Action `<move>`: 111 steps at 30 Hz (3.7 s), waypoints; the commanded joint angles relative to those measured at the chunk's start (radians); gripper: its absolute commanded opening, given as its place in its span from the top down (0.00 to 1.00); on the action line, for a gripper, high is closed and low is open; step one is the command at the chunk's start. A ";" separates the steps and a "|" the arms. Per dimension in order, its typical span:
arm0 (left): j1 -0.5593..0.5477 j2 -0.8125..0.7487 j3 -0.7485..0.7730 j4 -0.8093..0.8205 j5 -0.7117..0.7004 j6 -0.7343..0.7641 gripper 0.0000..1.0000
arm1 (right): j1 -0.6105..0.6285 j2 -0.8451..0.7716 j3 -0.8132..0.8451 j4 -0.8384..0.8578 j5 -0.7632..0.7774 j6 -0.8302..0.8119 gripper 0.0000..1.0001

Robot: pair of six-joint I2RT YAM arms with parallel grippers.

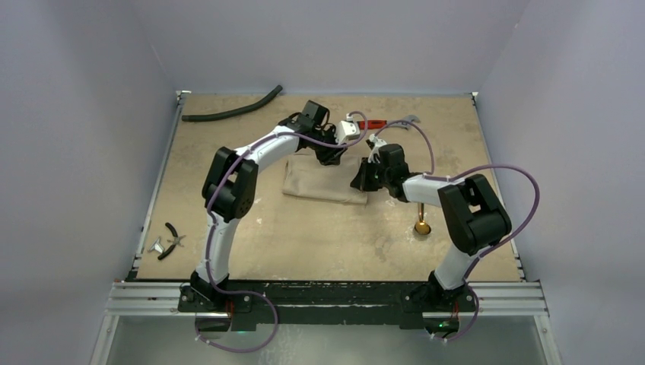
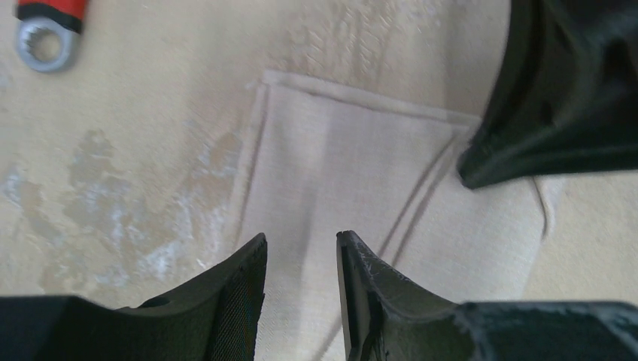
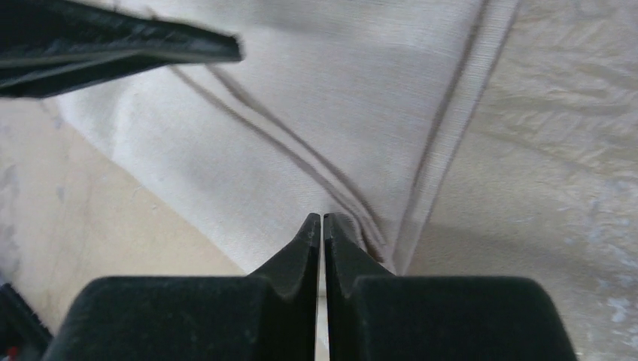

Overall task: Fold the napkin into a case and place the utensils inside
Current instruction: Rotate the 2/3-rectangle-folded napkin at the center of the board.

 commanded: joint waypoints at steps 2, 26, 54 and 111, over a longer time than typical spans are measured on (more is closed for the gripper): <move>-0.004 0.027 -0.005 0.207 -0.024 -0.082 0.62 | -0.032 -0.104 0.026 0.027 -0.153 0.085 0.80; -0.012 0.077 0.010 0.169 -0.022 -0.061 0.65 | -0.099 -0.254 -0.157 -0.112 -0.151 0.112 0.56; -0.012 0.098 0.024 0.124 -0.015 -0.037 0.66 | -0.100 -0.161 -0.127 0.058 -0.283 0.062 0.86; 0.186 -0.238 -0.344 -0.147 -0.085 0.052 0.62 | -0.074 0.199 0.371 -0.029 -0.066 0.034 1.00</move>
